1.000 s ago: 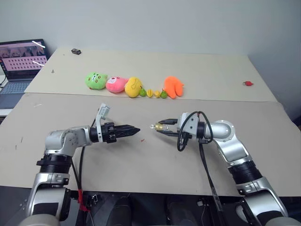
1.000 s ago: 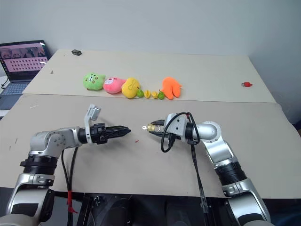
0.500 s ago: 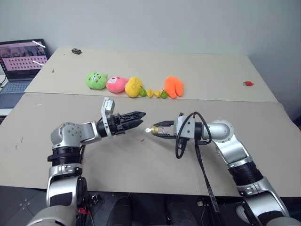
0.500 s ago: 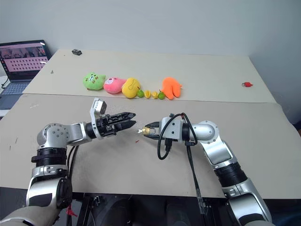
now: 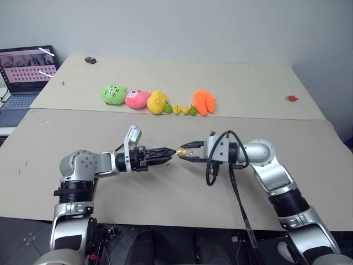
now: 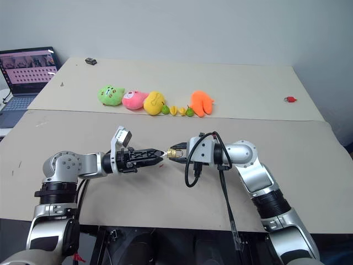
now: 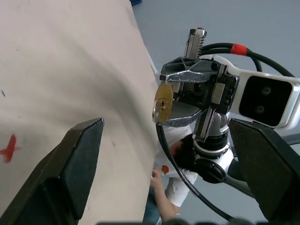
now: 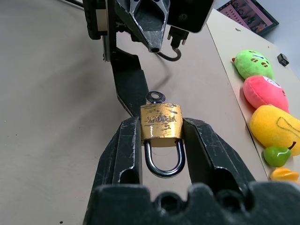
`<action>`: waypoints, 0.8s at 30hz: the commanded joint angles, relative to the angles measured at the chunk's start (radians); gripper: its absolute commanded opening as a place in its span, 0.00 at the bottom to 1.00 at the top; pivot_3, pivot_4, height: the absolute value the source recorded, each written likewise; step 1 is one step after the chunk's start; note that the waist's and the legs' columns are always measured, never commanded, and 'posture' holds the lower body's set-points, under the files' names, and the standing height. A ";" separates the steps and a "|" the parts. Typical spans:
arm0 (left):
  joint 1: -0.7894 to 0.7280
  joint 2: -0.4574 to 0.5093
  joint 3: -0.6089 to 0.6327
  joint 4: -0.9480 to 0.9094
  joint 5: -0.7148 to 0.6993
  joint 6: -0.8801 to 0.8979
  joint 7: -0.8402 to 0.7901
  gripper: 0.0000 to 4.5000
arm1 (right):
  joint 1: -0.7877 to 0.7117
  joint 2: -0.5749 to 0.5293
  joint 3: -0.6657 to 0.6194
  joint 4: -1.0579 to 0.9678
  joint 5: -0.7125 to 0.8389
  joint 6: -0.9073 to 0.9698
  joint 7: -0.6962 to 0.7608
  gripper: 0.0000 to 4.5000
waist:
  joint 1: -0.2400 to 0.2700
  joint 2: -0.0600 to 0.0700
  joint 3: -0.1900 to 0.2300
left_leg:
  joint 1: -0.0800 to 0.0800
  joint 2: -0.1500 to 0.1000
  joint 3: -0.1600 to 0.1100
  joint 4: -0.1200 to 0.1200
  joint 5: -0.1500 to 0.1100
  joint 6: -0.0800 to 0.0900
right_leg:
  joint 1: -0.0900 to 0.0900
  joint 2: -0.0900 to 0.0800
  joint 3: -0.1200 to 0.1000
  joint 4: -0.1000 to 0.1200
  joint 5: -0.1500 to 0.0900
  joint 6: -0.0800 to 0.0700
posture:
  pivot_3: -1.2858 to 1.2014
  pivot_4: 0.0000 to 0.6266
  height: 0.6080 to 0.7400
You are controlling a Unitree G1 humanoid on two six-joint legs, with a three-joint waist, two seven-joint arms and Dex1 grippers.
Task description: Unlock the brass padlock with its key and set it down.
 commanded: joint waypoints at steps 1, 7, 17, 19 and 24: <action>-0.004 0.004 0.003 0.001 0.001 -0.034 -0.014 1.00 | -0.025 0.001 -0.004 -0.036 0.008 -0.005 -0.004 0.20 | 0.000 0.000 0.000 | 0.000 0.000 0.000 0.000 0.000 0.000 | 0.000 0.000 0.000 0.000 0.000 0.000 | 0.52 0.24 0.86; -0.011 -0.009 0.005 0.000 -0.006 -0.057 -0.017 0.67 | -0.029 0.003 -0.004 -0.043 0.012 0.000 -0.003 0.20 | 0.000 0.000 0.000 | 0.000 0.000 0.000 0.000 0.000 0.000 | 0.000 0.000 0.000 0.000 0.000 0.000 | 0.52 0.24 0.86; -0.009 -0.014 -0.029 -0.014 0.011 -0.078 -0.017 0.15 | -0.035 0.001 -0.004 -0.032 0.010 -0.006 0.001 0.20 | 0.001 0.000 0.000 | 0.000 0.000 0.000 0.000 0.000 0.000 | 0.000 0.000 0.000 0.000 0.000 0.000 | 0.52 0.24 0.86; -0.008 -0.013 -0.036 -0.011 0.017 -0.086 -0.019 0.15 | -0.036 0.003 -0.004 -0.034 0.013 -0.003 0.003 0.20 | 0.001 0.000 0.000 | 0.000 0.000 0.000 0.000 0.000 0.000 | 0.000 0.000 0.000 0.000 0.000 0.000 | 0.52 0.24 0.86; -0.007 -0.017 -0.029 -0.014 0.008 -0.078 -0.030 0.15 | -0.039 0.007 0.000 -0.047 0.016 0.003 0.007 0.20 | 0.001 0.000 0.000 | 0.000 0.000 0.000 0.000 0.000 0.000 | 0.000 0.000 0.000 0.000 0.000 0.000 | 0.52 0.24 0.86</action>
